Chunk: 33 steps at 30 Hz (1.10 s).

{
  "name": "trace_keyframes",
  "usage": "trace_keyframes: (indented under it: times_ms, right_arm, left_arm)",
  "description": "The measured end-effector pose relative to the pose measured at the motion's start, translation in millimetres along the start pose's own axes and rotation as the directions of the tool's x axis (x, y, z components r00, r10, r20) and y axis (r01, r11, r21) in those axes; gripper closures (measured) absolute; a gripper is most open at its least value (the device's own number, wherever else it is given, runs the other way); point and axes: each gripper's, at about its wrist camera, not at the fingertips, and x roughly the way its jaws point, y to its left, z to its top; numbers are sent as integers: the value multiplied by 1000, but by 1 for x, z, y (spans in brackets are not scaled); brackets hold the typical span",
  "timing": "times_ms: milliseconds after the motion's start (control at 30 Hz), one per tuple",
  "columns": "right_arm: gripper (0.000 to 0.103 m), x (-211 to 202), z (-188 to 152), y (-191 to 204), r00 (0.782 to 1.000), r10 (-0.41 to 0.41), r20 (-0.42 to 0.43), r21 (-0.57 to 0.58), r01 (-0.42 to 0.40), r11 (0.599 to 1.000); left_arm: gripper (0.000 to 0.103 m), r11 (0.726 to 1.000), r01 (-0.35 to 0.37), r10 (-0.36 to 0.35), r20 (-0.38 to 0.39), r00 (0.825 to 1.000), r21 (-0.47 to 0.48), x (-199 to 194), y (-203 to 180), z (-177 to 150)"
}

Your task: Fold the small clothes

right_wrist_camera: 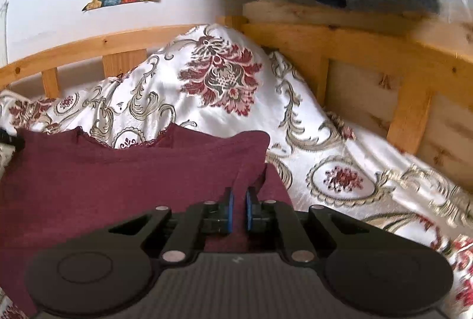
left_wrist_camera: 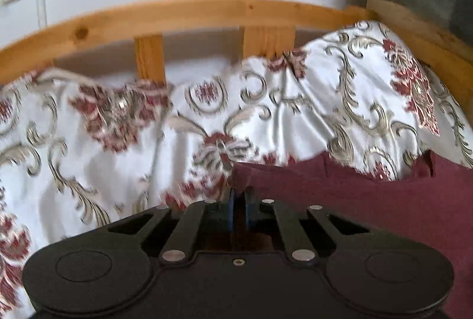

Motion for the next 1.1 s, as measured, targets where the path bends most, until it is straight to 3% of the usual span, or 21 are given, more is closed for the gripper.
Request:
trace_keyframes:
  times_ms: [167, 300, 467, 567, 633, 700, 767, 833, 933, 1100]
  right_arm:
    - [93, 8, -4, 2, 999, -17, -41, -12, 16, 1000]
    - [93, 8, -6, 3, 999, -17, -29, -13, 16, 1000]
    - [90, 7, -5, 2, 1000, -10, -25, -21, 10, 1000]
    - [79, 4, -4, 3, 1000, 5, -20, -26, -5, 1000]
    - [63, 0, -3, 2, 1000, 22, -15, -15, -22, 1000]
    - [54, -4, -1, 2, 1000, 31, -7, -13, -31, 999]
    - [45, -9, 0, 4, 1000, 28, 9, -31, -28, 999]
    - [25, -14, 1, 6, 999, 32, 35, -49, -30, 998]
    - [4, -20, 4, 8, 997, 44, 70, -64, -40, 997]
    - [0, -26, 7, 14, 996, 35, 81, -68, -30, 997]
  left_arm:
    - [96, 995, -64, 69, -58, 996, 72, 16, -10, -1]
    - [95, 996, -67, 72, -83, 994, 60, 23, -10, -9]
    - [78, 997, -63, 67, -95, 993, 44, 22, -5, -8]
    - [63, 998, -69, 69, -99, 993, 4, 16, 0, -5]
    - [42, 996, -92, 90, -99, 991, -14, 8, 0, -3]
    - [28, 994, -105, 102, -85, 991, -38, -4, -2, -5]
    - [22, 994, -97, 94, -69, 993, -49, -16, -4, -8]
    - [11, 992, -107, 104, -59, 993, -59, -30, -8, -12]
    - [2, 985, -128, 125, -36, 992, -116, -52, -15, -24]
    - [1, 985, -98, 94, -33, 995, -142, -82, -21, -42]
